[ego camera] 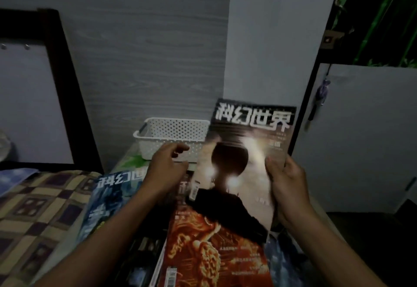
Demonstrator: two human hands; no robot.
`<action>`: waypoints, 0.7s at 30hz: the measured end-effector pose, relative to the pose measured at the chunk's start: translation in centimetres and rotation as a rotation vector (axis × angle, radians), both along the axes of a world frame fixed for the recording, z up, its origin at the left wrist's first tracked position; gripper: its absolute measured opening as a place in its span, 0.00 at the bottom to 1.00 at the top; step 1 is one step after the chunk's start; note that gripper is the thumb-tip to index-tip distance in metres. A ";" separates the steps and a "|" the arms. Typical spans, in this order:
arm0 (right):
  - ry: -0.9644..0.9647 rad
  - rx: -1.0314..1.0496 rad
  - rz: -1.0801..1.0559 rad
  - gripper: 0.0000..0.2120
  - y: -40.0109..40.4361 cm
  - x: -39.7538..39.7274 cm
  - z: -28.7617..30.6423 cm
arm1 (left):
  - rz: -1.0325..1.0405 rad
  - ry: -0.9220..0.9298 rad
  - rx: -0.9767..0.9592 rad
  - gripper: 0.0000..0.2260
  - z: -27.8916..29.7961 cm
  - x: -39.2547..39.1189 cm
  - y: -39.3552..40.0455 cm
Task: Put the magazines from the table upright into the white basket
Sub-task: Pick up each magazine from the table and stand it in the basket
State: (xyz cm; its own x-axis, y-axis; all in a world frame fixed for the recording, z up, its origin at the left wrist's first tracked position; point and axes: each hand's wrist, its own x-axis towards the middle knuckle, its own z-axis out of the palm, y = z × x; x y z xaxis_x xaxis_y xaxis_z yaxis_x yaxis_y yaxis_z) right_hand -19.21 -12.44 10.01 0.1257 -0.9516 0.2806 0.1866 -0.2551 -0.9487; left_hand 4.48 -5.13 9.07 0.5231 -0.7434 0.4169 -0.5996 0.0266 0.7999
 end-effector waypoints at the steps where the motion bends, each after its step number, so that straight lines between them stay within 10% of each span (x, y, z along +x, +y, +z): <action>1: 0.021 0.060 -0.026 0.08 -0.3 0.1 -0.8 | 0.043 -0.088 0.017 0.14 0.2 1.3 -1.0; 8: 0.330 0.372 -0.001 0.11 -2.2 -1.0 -5.3 | 0.174 -0.649 0.577 0.23 -0.8 9.2 -7.2; 11: 0.326 0.403 0.093 0.14 -2.4 -1.6 -5.1 | 0.120 -0.700 0.449 0.09 -1.4 10.2 -9.2; 21: 0.256 0.537 0.033 0.15 -3.4 -5.1 -6.2 | -0.019 -0.765 0.214 0.10 -3.7 9.6 -8.9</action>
